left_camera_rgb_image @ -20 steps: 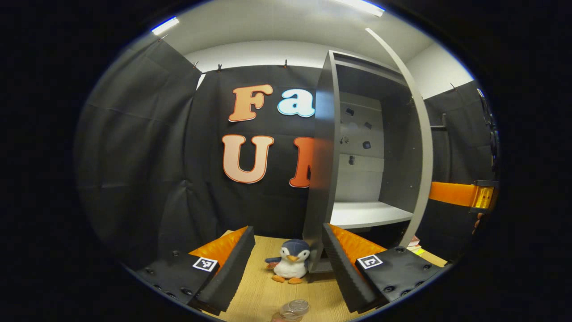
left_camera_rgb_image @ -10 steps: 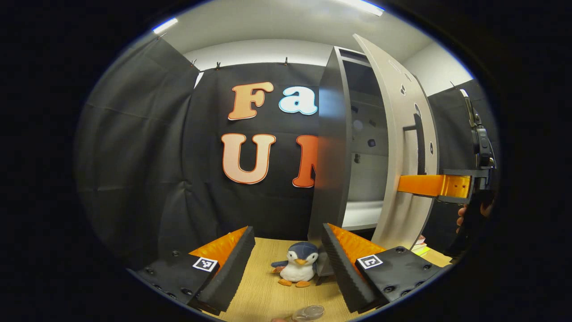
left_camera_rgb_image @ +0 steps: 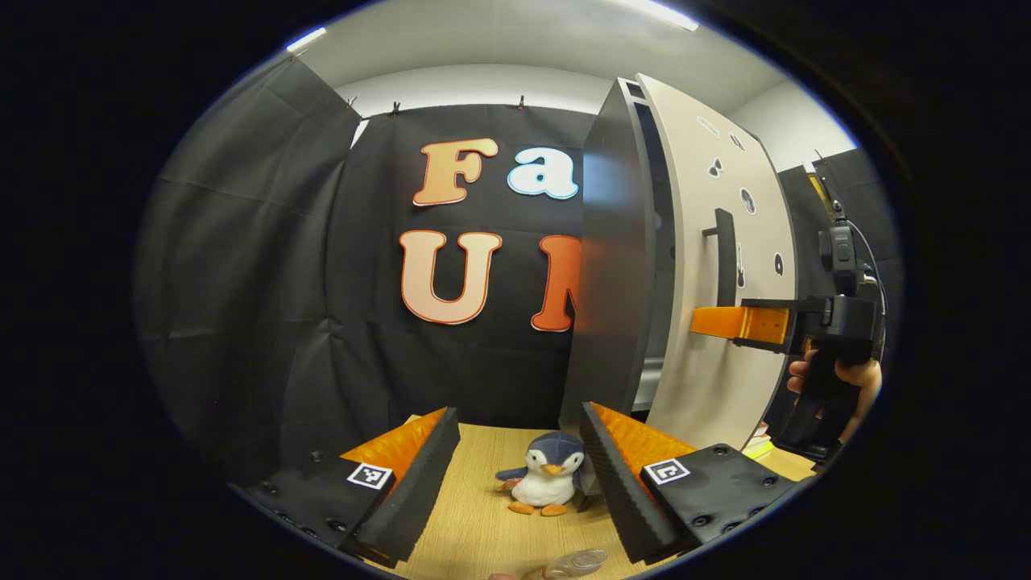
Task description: Open the cabinet door with the right hand, grasp the bottle in the cabinet with the left hand and place it on the coaster, then close the cabinet door with the right hand.
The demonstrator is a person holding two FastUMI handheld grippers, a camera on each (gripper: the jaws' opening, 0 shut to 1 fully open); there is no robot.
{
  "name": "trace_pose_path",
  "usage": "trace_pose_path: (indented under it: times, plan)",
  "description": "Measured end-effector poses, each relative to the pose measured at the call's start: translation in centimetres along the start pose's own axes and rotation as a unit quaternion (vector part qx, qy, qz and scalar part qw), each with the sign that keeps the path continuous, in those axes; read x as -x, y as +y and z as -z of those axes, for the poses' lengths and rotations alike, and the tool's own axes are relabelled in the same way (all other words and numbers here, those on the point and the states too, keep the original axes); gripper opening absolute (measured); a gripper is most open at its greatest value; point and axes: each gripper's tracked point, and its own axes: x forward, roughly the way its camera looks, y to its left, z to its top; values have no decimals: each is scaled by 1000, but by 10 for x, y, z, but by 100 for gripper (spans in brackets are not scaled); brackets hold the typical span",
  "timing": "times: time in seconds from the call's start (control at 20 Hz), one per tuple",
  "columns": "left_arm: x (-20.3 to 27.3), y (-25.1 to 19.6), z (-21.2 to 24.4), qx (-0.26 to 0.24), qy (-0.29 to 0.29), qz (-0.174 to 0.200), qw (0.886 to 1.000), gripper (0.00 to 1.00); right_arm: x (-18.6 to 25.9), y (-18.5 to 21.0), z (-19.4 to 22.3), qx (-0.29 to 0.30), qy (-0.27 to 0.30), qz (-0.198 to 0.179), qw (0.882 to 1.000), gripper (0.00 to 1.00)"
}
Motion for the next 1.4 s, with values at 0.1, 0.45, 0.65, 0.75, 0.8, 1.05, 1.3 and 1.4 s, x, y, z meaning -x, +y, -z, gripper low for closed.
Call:
trace_pose_path:
  times: [0.1,0.45,0.65,0.75,0.8,1.05,1.3,1.4]
  plan:
    - [-3,0,0,-4,1,7,1000,96,-1,1,2,0,2,2,1000,97]
    - [-15,2,-2,-4,1,32,999,96,-5,1,4,5,-2,13,1000,98]
    - [-14,4,0,-1,6,34,999,96,-8,0,4,9,-4,21,1000,98]
    - [-14,6,-1,2,6,33,999,98,-8,0,5,11,-3,18,1000,98]
    - [-12,7,-1,1,7,30,1000,98,-8,2,6,8,0,14,1000,97]
    - [-4,6,-8,2,-1,10,1000,98,4,2,7,3,8,2,1000,97]
    - [6,0,-17,-9,-9,-9,1000,98,51,1,-4,17,-9,-9,1000,97]
    - [12,-5,-20,-11,-12,-13,1000,98,73,-2,-10,22,-14,-10,1000,97]
